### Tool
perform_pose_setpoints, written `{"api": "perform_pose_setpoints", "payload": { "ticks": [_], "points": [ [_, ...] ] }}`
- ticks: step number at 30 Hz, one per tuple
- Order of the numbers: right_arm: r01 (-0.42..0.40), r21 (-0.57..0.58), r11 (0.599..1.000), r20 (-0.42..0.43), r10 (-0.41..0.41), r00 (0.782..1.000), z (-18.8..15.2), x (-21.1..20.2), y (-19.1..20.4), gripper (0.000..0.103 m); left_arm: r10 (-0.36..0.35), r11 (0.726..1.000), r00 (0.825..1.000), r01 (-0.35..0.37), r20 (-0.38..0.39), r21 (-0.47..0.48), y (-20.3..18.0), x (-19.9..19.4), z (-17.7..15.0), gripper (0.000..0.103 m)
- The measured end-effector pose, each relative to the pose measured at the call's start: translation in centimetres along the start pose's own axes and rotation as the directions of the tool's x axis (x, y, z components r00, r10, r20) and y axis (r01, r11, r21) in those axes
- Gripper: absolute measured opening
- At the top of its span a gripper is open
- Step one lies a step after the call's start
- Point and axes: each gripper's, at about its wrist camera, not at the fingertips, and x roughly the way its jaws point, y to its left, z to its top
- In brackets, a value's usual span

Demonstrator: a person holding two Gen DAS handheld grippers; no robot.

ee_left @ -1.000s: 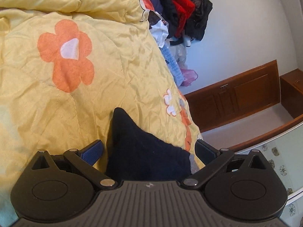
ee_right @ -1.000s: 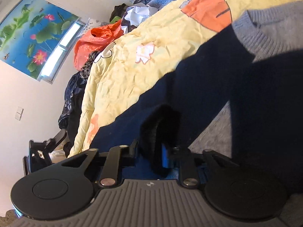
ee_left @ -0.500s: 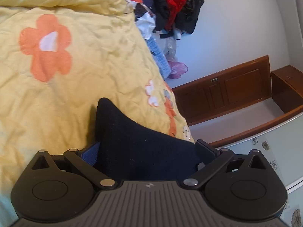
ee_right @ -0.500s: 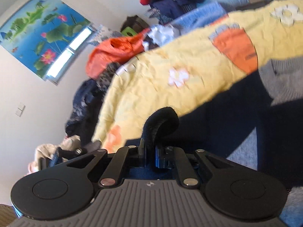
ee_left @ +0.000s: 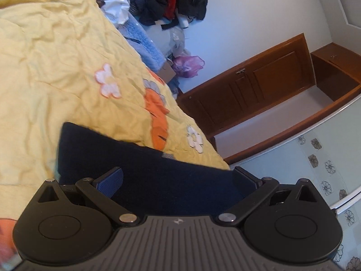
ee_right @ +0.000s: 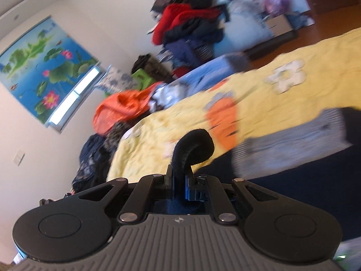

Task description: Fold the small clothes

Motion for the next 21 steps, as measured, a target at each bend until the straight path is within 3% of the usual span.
{"api": "perform_pose_setpoints", "payload": {
  "ticks": [8,12,19,21],
  "points": [
    [0.09,0.049,0.995,0.064,-0.093,0.994,2.4,-4.8,-8.3,0.015,0.05,0.997,0.995,-0.046,-0.083,0.054,-2.0,5.3,-2.0,0.103],
    [0.168,0.055,0.984,0.072,-0.172,0.983,1.7,-5.1,-11.8,0.015,0.151,0.984,0.985,-0.142,-0.08,0.109,-2.1,7.3,-3.0,0.103],
    [0.339,0.053,0.939,0.039,-0.341,0.939,0.2,-3.4,-17.8,0.015,0.238,0.958,0.966,-0.216,-0.098,0.189,0.0,8.0,-4.5,0.103],
    [0.41,-0.008,0.912,0.026,-0.409,0.912,-0.9,-2.4,-18.2,0.014,0.251,0.936,0.964,-0.218,-0.089,0.277,-0.5,8.2,-5.2,0.103]
  ]
}}
